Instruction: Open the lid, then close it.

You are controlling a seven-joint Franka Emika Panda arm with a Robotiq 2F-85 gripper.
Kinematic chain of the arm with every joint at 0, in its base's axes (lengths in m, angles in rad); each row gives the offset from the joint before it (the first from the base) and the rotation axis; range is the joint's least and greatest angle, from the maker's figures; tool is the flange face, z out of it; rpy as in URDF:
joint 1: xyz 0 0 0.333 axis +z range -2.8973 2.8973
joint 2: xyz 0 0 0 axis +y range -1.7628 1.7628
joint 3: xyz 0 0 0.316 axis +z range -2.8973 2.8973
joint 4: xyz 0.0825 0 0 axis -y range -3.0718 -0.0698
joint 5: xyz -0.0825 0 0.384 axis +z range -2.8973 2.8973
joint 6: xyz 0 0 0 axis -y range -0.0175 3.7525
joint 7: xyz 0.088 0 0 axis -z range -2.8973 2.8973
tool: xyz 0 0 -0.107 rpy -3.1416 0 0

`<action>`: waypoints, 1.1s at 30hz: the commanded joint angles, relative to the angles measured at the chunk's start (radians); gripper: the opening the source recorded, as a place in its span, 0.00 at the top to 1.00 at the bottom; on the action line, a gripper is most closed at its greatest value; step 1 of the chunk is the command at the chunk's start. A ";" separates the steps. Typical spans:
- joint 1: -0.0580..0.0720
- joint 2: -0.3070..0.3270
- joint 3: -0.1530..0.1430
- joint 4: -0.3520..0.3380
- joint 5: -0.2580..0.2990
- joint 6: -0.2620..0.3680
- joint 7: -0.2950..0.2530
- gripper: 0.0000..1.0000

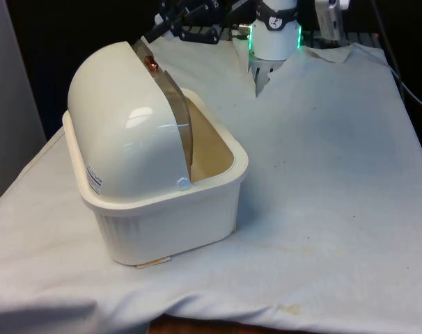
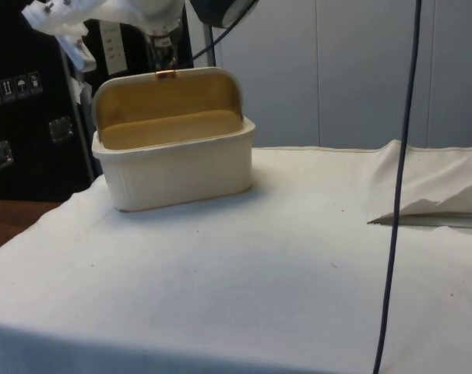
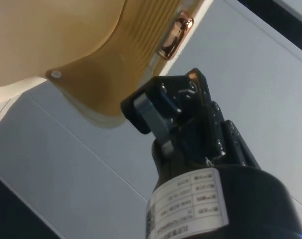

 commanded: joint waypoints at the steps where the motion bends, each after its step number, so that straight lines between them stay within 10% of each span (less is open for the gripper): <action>1: 0.000 0.001 0.001 0.000 -0.002 0.003 0.002 1.00; 33: -0.006 0.123 -0.025 0.148 0.007 0.006 -0.013 1.00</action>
